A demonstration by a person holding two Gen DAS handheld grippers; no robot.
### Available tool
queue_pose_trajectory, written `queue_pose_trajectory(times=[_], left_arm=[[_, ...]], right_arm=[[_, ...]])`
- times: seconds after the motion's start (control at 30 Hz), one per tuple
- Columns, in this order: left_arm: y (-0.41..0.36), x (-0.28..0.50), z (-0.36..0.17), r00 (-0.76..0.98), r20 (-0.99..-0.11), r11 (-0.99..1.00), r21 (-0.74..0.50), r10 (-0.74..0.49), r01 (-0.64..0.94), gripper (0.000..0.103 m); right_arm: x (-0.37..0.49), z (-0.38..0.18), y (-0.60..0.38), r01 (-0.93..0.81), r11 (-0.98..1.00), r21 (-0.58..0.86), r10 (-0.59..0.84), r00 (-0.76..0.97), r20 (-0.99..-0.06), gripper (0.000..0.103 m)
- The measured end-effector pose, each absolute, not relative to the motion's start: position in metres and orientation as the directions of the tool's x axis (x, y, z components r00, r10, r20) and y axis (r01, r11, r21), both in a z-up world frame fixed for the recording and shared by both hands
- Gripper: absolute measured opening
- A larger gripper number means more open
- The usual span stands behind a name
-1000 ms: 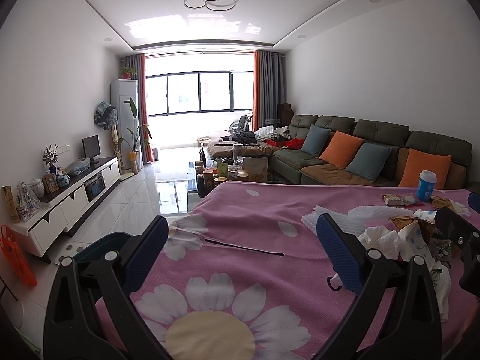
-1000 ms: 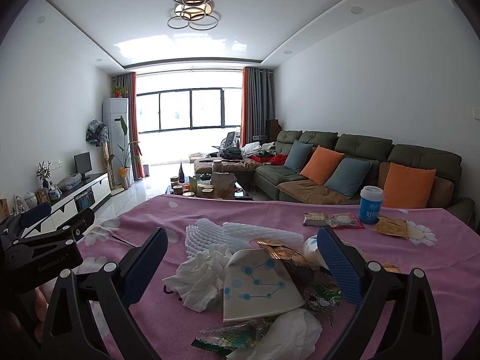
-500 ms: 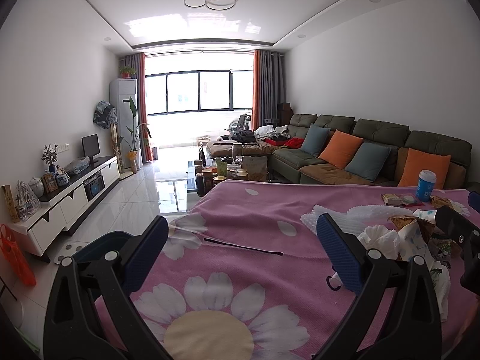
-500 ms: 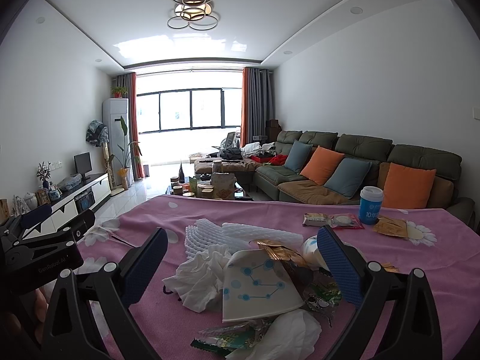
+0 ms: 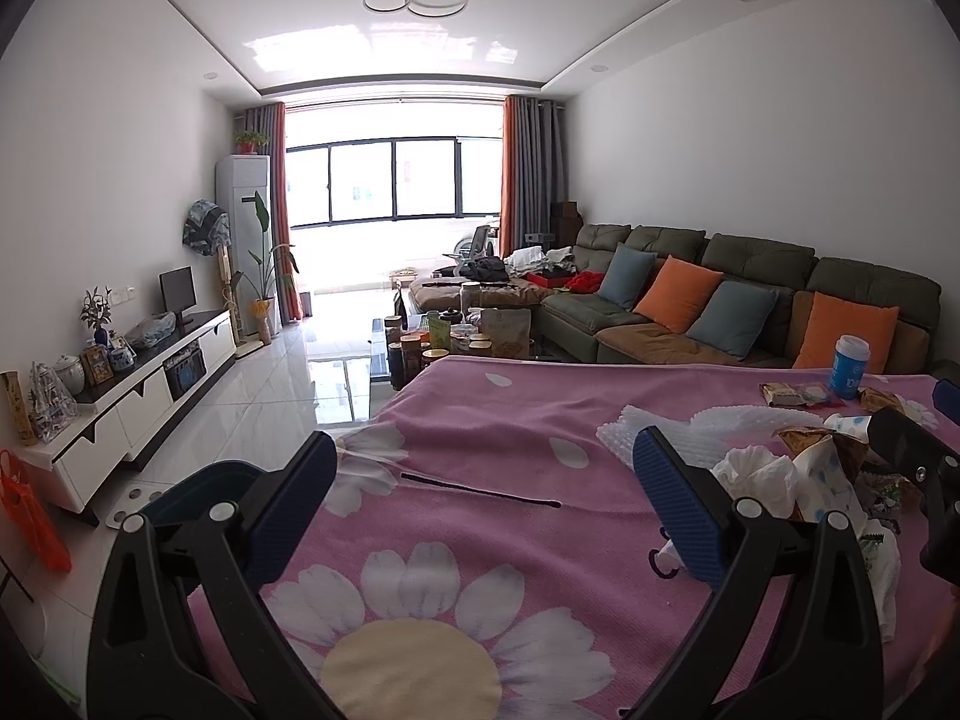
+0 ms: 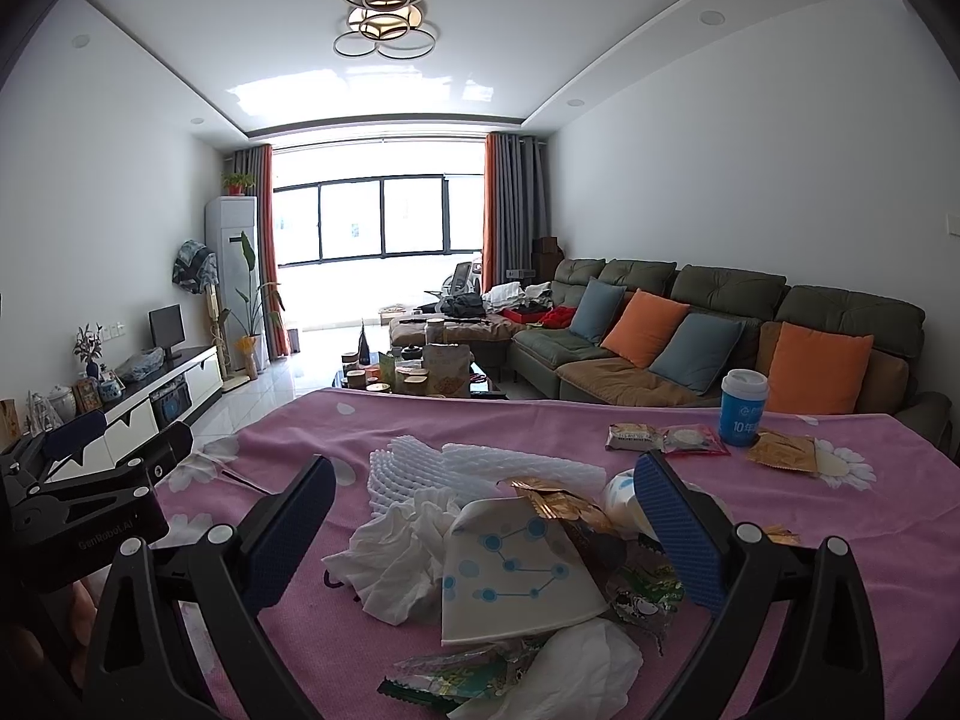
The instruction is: Collect trash
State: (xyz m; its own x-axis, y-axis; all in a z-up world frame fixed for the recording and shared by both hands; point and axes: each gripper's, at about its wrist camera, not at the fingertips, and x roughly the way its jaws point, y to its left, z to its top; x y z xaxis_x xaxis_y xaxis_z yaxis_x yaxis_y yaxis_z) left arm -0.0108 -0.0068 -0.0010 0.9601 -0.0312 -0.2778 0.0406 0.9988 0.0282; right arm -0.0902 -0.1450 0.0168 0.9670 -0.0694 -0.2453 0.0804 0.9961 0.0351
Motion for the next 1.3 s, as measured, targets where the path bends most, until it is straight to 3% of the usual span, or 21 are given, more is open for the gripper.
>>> queue_pose_trajectory(times=[0.4,0.9,1.0,1.23,1.3], left_arm=[[-0.027,0.002,-0.013,0.911,-0.362,0.977,0.01,-0.197,0.215,0.097],[-0.109,-0.009,-0.04,0.641,-0.498,0.755,-0.043,-0.584,0.654,0.096],[-0.119,-0.011,-0.05,0.592,-0.537,0.724,-0.053,-0.602,0.688,0.088],[-0.119,0.007,-0.07,0.451,-0.604,0.675,-0.203,-0.656,0.709,0.055],[-0.114,0.017,-0.076,0.418,-0.611,0.664,-0.247,-0.672,0.706,0.049]], right_arm=[[-0.087,0.011,-0.169,0.13,0.99,0.047,-0.112,0.952,-0.284,0.096],[-0.102,-0.008,-0.227,0.231,0.97,0.073,-0.187,0.907,-0.376,0.093],[-0.103,-0.013,-0.247,0.279,0.956,0.09,-0.223,0.891,-0.395,0.09],[-0.091,-0.028,-0.291,0.354,0.919,0.173,-0.227,0.835,-0.502,0.08],[-0.087,-0.034,-0.301,0.349,0.911,0.219,-0.189,0.827,-0.53,0.065]])
